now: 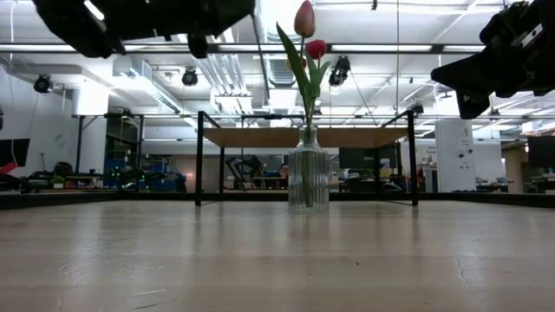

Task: Pick and place flowers into a vace then onto a shelf
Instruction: Put the black tulip into the bottom transparent vase

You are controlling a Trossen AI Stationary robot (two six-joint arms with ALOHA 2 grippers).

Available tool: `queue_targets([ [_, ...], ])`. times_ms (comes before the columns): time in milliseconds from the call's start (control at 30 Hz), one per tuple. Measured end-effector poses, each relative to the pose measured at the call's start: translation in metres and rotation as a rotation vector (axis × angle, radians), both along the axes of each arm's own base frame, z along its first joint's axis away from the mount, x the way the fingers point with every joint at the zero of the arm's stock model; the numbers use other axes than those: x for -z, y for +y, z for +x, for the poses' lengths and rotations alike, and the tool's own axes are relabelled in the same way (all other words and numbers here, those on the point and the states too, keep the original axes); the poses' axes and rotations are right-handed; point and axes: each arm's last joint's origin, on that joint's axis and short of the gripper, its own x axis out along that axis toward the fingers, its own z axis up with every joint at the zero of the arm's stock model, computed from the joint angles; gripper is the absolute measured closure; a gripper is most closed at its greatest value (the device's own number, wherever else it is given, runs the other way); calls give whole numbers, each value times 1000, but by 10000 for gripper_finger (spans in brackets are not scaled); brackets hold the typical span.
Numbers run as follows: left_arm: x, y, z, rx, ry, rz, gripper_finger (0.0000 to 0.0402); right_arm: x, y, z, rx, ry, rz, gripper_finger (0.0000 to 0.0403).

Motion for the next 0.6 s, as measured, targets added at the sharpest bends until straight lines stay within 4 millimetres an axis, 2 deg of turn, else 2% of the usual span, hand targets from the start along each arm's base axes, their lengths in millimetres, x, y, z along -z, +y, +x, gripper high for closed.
queue_targets([
  [267,4,3,27,0,-30,-3,396,0,0,0,0,-1,3,394],
  [600,19,3,40,28,-31,-47,396,0,0,0,0,-1,3,394],
])
